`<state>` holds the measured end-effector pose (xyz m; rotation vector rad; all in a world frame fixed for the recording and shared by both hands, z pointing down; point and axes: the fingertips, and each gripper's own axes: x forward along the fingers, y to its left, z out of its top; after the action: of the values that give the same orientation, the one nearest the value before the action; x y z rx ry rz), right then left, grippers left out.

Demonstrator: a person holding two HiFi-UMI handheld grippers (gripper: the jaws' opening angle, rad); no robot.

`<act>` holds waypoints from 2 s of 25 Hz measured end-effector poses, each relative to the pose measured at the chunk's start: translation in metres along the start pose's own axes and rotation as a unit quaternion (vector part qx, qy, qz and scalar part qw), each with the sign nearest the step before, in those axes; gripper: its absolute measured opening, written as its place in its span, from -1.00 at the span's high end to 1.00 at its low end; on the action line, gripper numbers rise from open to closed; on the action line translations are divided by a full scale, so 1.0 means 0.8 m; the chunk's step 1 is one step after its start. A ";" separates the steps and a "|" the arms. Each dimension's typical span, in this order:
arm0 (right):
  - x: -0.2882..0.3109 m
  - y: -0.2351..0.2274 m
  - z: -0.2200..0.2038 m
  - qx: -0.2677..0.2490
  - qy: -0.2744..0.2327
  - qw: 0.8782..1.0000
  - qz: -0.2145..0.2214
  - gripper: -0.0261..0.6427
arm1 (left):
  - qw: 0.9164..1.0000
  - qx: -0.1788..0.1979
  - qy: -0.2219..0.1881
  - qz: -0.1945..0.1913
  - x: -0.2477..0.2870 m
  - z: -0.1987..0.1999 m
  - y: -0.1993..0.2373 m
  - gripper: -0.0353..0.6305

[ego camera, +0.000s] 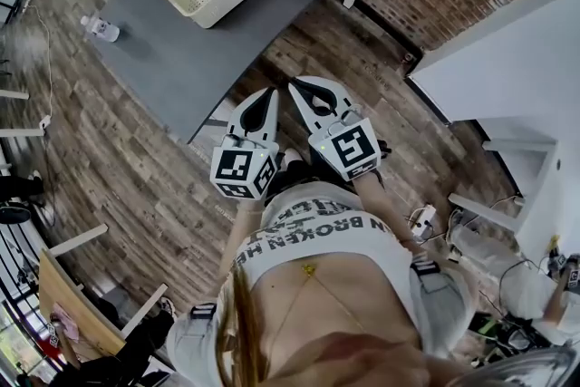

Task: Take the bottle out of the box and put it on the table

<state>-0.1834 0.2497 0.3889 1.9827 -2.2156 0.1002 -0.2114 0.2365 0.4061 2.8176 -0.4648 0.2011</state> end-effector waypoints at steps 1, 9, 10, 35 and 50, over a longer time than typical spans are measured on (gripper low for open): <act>0.008 -0.006 0.001 0.000 -0.001 1.000 0.003 0.89 | 1.000 -0.001 0.000 0.003 0.008 0.002 0.006 0.88; 0.083 -0.077 0.017 -0.009 -0.004 0.999 0.039 0.89 | 1.000 0.003 0.002 0.026 0.085 0.034 0.052 0.88; 0.092 -0.086 0.022 -0.011 -0.006 0.999 0.044 0.89 | 1.000 0.004 0.002 0.031 0.093 0.040 0.058 0.88; 0.187 -0.281 0.026 -0.017 -0.010 0.990 0.138 0.89 | 0.989 -0.020 -0.008 0.144 0.276 0.083 0.098 0.88; 0.300 -0.262 0.046 -0.021 -0.007 0.990 0.142 0.89 | 0.989 -0.025 -0.020 0.142 0.287 0.118 0.219 0.88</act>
<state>-0.0033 -0.0161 0.3801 1.6403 -2.4724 0.0749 -0.0454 -0.0185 0.4012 2.6998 -0.8679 0.1880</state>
